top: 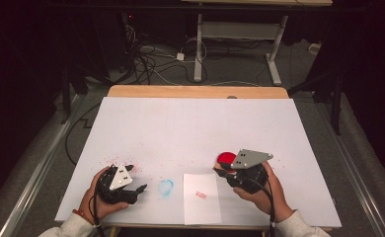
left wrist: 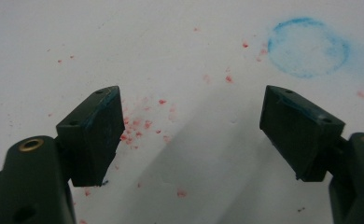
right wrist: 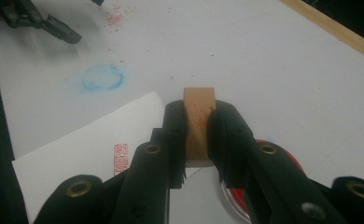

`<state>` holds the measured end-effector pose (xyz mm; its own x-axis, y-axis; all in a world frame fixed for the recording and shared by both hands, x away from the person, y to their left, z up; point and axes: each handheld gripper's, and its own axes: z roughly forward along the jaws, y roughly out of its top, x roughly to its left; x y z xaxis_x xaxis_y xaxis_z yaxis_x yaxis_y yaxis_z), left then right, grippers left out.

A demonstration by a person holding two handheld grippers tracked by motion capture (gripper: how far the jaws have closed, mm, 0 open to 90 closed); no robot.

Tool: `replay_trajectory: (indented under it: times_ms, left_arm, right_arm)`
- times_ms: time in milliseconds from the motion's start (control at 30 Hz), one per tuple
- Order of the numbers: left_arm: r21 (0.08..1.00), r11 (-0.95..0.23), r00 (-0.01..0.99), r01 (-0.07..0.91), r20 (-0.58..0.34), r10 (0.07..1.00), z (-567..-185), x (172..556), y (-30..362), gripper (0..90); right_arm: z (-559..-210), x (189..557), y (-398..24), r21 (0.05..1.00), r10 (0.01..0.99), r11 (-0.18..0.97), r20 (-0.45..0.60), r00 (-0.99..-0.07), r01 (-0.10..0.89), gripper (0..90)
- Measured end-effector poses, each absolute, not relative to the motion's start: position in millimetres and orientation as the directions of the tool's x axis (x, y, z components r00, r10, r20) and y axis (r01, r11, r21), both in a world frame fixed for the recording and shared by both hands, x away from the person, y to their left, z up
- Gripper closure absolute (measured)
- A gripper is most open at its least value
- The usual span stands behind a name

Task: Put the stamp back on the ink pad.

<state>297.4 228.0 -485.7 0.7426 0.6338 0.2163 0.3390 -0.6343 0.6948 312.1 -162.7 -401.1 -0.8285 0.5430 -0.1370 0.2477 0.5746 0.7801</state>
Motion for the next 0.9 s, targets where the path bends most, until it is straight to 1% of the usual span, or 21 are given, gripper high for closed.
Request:
replay_trajectory:
  times_ms: [433,900]
  left_arm:
    - [0.688,-0.641,0.746,0.341,0.217,0.629,-487,298,227,21.0]
    - [0.685,-0.641,0.747,0.345,0.214,0.630,-488,299,227,21.0]
  right_arm:
    - [-405,330,-180,0.767,0.611,0.567,-0.147,-0.778,0.300,75.9]
    - [-433,358,-177,0.696,0.649,0.596,-0.123,-0.751,0.401,75.8]
